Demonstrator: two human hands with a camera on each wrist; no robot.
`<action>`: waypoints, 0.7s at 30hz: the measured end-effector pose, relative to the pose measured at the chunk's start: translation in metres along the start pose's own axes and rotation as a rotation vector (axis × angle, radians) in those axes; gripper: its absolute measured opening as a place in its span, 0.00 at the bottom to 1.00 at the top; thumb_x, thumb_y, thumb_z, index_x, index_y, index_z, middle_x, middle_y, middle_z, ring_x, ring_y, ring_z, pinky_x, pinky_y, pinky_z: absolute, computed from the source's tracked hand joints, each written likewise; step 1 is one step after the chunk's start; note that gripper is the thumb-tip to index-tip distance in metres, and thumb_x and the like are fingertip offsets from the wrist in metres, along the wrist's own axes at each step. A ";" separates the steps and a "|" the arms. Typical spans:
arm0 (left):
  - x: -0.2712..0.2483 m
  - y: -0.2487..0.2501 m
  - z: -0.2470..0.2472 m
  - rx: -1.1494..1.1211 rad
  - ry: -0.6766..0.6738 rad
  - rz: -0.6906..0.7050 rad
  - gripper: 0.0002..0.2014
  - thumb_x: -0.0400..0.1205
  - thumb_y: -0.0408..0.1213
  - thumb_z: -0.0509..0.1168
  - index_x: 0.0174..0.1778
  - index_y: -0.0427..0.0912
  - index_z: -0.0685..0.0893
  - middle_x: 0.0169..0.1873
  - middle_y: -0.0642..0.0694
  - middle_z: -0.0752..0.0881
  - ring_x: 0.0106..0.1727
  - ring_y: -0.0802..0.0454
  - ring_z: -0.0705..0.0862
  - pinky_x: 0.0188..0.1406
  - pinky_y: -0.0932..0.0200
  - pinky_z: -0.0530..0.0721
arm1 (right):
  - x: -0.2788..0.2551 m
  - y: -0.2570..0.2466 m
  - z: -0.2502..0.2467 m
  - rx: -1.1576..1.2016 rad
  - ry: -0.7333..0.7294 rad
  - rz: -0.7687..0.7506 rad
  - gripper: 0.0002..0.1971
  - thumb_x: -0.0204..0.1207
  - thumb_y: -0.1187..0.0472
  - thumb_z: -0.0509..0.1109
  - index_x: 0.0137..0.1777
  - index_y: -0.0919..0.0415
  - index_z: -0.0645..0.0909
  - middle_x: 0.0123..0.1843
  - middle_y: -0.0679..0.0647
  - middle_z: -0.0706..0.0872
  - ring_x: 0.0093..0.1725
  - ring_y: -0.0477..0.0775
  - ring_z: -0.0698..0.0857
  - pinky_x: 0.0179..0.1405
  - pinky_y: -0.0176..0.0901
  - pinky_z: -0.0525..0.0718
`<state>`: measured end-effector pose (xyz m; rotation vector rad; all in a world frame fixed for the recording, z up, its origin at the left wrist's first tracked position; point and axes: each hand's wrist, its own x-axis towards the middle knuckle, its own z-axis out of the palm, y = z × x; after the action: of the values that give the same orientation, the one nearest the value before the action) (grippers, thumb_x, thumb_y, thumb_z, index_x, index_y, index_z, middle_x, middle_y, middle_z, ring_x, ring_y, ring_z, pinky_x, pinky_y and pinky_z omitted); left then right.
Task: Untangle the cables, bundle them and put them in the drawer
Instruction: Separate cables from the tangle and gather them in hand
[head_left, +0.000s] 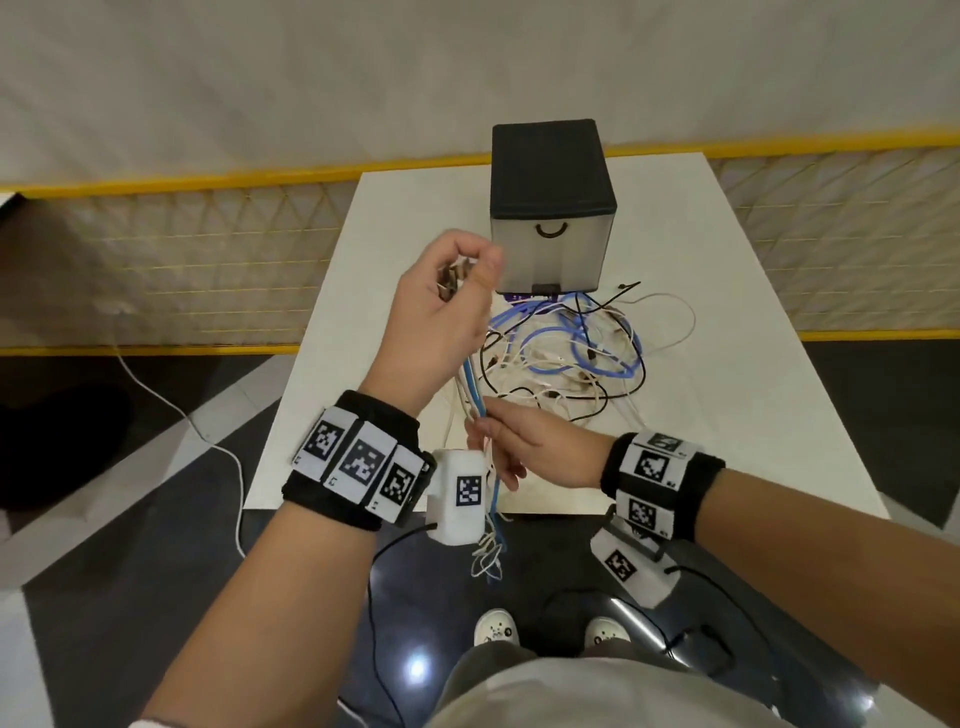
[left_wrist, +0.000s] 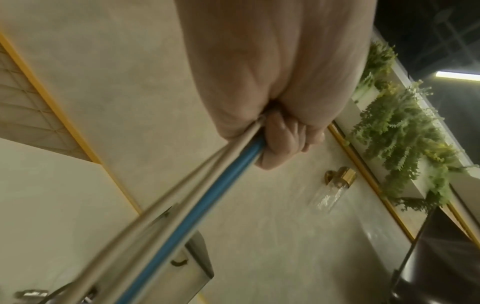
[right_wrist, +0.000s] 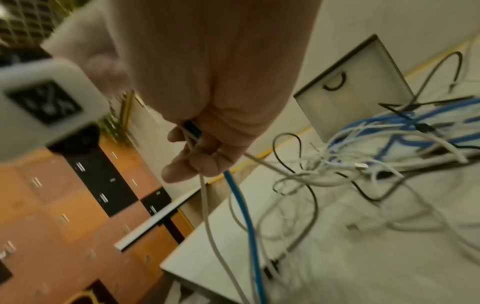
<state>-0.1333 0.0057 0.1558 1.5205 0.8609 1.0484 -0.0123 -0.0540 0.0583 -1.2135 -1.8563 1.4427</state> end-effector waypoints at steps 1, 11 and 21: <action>0.000 0.002 -0.002 -0.031 0.022 0.013 0.08 0.89 0.36 0.60 0.43 0.44 0.76 0.20 0.54 0.66 0.20 0.57 0.61 0.19 0.65 0.61 | 0.000 0.008 0.003 -0.043 -0.032 0.037 0.13 0.89 0.62 0.47 0.56 0.71 0.69 0.36 0.42 0.84 0.24 0.51 0.79 0.29 0.38 0.76; 0.008 0.034 -0.043 -0.173 0.184 0.102 0.10 0.90 0.38 0.59 0.42 0.46 0.75 0.21 0.56 0.66 0.21 0.58 0.59 0.18 0.66 0.59 | -0.023 0.064 0.007 -0.663 -0.352 0.246 0.17 0.88 0.50 0.50 0.58 0.57 0.78 0.54 0.53 0.76 0.47 0.55 0.82 0.50 0.46 0.80; -0.004 0.018 -0.034 0.061 0.072 -0.015 0.09 0.88 0.40 0.63 0.41 0.46 0.78 0.20 0.57 0.67 0.22 0.57 0.62 0.19 0.63 0.61 | -0.044 0.015 0.027 -0.845 -0.639 0.095 0.25 0.83 0.36 0.47 0.67 0.49 0.75 0.44 0.53 0.83 0.39 0.51 0.76 0.45 0.46 0.75</action>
<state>-0.1666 0.0106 0.1754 1.5328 0.9603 1.0801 -0.0073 -0.1049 0.0421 -1.2716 -3.0857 1.1855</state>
